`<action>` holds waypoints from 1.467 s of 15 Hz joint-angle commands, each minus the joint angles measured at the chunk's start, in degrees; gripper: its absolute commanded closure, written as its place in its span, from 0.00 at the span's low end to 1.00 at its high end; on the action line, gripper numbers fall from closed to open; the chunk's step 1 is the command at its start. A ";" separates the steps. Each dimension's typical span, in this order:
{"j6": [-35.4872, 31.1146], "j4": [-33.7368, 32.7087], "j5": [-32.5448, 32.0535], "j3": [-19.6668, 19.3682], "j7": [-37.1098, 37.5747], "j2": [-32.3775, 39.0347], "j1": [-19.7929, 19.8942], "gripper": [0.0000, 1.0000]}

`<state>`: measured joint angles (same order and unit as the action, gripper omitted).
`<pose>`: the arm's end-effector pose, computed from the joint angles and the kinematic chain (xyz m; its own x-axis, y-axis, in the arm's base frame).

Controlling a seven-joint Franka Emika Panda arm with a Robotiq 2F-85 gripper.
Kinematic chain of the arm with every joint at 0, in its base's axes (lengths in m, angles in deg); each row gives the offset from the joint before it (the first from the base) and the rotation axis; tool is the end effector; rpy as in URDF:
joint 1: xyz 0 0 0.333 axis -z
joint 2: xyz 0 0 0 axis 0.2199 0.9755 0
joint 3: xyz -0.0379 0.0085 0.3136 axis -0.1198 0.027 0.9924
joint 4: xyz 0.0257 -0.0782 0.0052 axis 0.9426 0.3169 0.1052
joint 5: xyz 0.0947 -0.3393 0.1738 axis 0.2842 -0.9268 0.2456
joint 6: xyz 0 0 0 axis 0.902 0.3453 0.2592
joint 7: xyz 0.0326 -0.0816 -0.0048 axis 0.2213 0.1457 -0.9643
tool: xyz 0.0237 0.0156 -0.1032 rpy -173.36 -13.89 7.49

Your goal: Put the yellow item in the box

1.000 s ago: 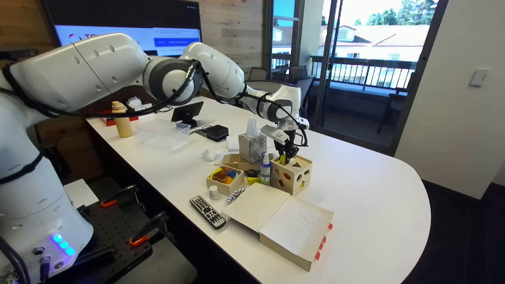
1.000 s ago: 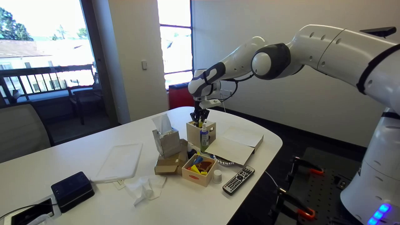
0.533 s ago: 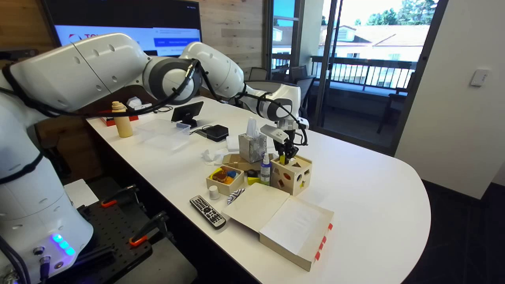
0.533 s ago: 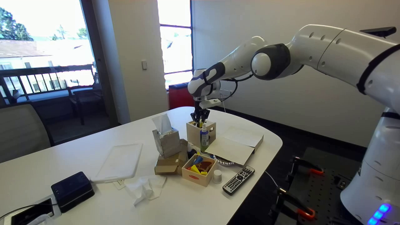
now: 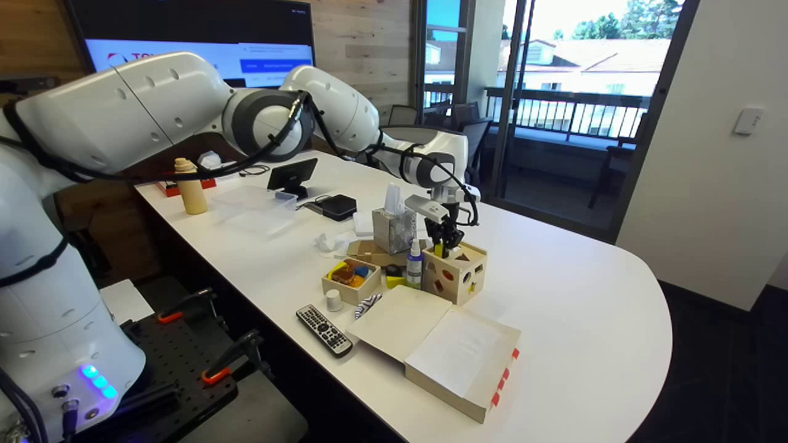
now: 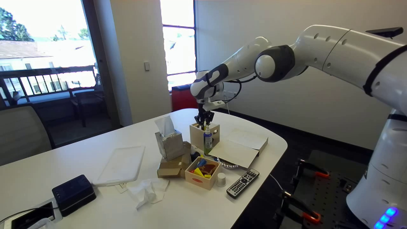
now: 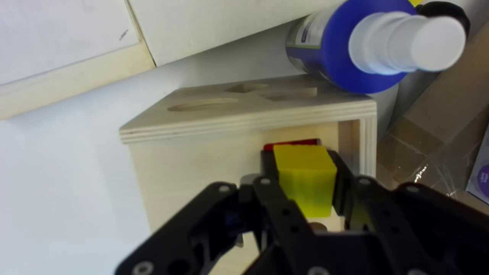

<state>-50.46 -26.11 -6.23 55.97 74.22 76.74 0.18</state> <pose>0.7546 -0.1951 0.1186 0.9749 -0.2226 -0.0071 -0.2225 -0.9749 0.0030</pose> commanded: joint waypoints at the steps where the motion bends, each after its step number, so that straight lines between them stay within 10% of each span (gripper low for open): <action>1: 2.48 -1.26 -0.52 -0.90 1.74 1.95 -0.49 0.64; 2: 2.22 -1.22 -0.48 -0.83 1.63 1.93 -0.49 0.40; 9: 2.13 -1.48 -0.46 -0.97 1.83 2.51 -0.63 0.01; 22: -0.10 3.22 -0.55 -1.63 2.90 -4.73 -3.08 0.00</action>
<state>-50.14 -26.31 -6.25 55.20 74.79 76.48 -1.31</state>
